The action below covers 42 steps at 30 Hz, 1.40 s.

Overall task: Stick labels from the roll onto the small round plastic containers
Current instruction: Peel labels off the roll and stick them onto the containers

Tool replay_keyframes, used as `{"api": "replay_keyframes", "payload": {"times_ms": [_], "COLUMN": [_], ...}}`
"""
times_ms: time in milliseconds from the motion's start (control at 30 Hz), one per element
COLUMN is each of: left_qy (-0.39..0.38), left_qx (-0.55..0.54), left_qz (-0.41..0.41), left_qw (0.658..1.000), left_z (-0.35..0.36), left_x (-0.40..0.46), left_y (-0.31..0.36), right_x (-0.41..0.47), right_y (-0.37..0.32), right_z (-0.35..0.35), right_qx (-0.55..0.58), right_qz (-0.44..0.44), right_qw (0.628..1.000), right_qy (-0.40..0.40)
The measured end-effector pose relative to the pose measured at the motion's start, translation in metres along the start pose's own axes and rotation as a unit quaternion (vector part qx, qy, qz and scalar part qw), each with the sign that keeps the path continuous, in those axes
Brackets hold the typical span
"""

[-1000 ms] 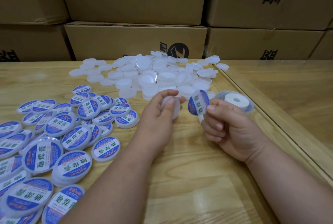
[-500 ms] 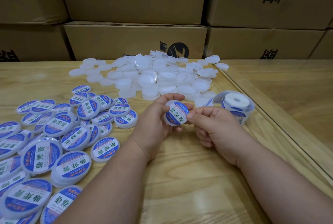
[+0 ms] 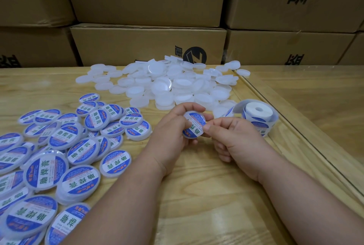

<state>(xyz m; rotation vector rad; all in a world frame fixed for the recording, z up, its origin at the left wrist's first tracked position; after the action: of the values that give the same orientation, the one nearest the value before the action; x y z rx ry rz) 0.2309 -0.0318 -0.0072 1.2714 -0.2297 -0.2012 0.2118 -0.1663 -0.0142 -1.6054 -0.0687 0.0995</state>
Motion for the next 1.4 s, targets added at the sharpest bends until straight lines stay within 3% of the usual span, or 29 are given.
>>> {"api": "replay_keyframes", "payload": {"times_ms": [300,767,900,1000,1167,1400], "left_qy": [0.052,0.177,0.176,0.181,0.210,0.228], "left_qx": [0.096,0.020,0.011,-0.090,-0.314,-0.403], "left_qz": [0.064,0.023,0.033,0.046,0.040,0.063], "left_qw": [0.992,0.984,0.984,0.978,0.925,0.884], "left_z": [-0.008,-0.024,-0.025,-0.029,-0.044,-0.058], "left_x": [-0.002,-0.005,-0.003,-0.001,0.000,0.004], "left_y": [0.003,0.006,0.006,0.008,0.006,0.005], "right_x": [0.000,0.000,0.001,0.001,0.002,0.001], "right_y": [-0.003,0.000,0.000,0.000,0.000,0.001], "right_z": [0.001,-0.004,-0.004,-0.004,-0.003,-0.005], "right_qx": [-0.002,0.049,0.051,0.055,0.052,0.048], "right_qz": [-0.016,0.004,0.004,0.004,0.005,0.002], "right_qw": [1.000,0.999,0.999,0.998,0.999,0.999], "right_qy": [-0.017,0.004,0.004,0.001,-0.002,-0.002]}}
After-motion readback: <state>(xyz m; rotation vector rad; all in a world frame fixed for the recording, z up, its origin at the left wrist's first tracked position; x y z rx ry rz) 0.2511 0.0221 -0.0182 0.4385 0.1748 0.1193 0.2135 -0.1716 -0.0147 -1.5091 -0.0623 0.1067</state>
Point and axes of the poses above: each hand's wrist, its own x-axis towards the middle knuckle, its own z-axis out of the palm, y = z × x, the point moved 7 cm from there along x, towards the middle knuckle, and after that the axes turned 2 degrees about -x, right-handed, at the moved point
